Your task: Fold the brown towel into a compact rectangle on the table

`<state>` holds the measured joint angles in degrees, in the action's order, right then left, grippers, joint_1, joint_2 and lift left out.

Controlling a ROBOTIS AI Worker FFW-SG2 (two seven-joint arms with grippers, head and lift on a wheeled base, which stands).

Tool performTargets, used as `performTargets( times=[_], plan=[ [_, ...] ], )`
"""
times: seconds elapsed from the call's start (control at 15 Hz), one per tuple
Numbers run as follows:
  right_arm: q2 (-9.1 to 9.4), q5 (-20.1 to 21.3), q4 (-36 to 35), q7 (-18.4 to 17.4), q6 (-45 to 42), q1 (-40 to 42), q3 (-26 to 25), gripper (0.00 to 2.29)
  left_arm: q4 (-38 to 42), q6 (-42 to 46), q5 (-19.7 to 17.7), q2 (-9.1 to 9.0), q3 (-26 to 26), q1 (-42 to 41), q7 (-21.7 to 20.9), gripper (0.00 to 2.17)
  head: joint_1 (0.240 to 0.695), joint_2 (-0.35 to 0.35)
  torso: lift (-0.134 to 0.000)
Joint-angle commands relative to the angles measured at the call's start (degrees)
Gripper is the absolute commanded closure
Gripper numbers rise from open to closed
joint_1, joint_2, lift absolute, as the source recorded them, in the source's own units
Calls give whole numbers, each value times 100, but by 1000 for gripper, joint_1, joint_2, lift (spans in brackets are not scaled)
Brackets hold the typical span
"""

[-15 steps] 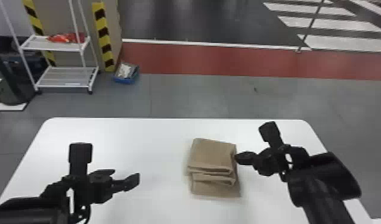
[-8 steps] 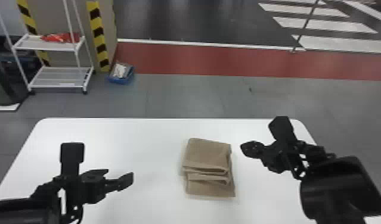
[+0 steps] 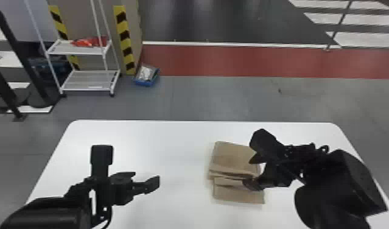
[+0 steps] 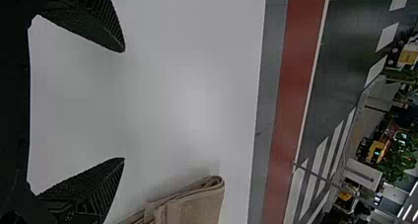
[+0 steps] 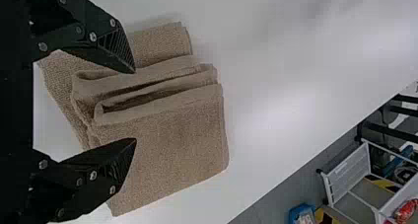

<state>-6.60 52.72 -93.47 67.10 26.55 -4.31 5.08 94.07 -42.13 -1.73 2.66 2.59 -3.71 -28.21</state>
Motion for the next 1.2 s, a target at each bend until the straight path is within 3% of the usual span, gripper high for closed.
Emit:
performTargets(
  times=[0.0, 0.13, 0.4, 0.53, 0.93, 1.13],
  plan=[
    [0, 212, 83, 5, 101, -52, 266, 390, -2, -2, 6, -2, -13, 10, 0, 100, 695, -28, 0],
    [0, 546, 417, 5, 206, -245, 547, 394, -2, -2, 6, -2, -13, 10, 0, 100, 695, -18, 0],
    [44, 836, 1208, -109, 610, -667, 933, 390, -29, 50, -3, 7, -4, 10, -18, 100, 695, -18, 0],
    [185, 1091, 1446, -180, 610, -773, 977, 394, -37, 68, -11, 7, 5, 10, -35, 100, 695, -20, 0],
    [229, 1249, 1709, -373, 646, -922, 1100, 417, -108, 226, -29, 7, 84, 10, -79, 100, 695, -11, 0],
    [255, 1231, 1797, -373, 663, -1036, 1074, 826, -117, 261, -29, 7, 119, 10, -114, 100, 695, -12, 0]
  ],
)
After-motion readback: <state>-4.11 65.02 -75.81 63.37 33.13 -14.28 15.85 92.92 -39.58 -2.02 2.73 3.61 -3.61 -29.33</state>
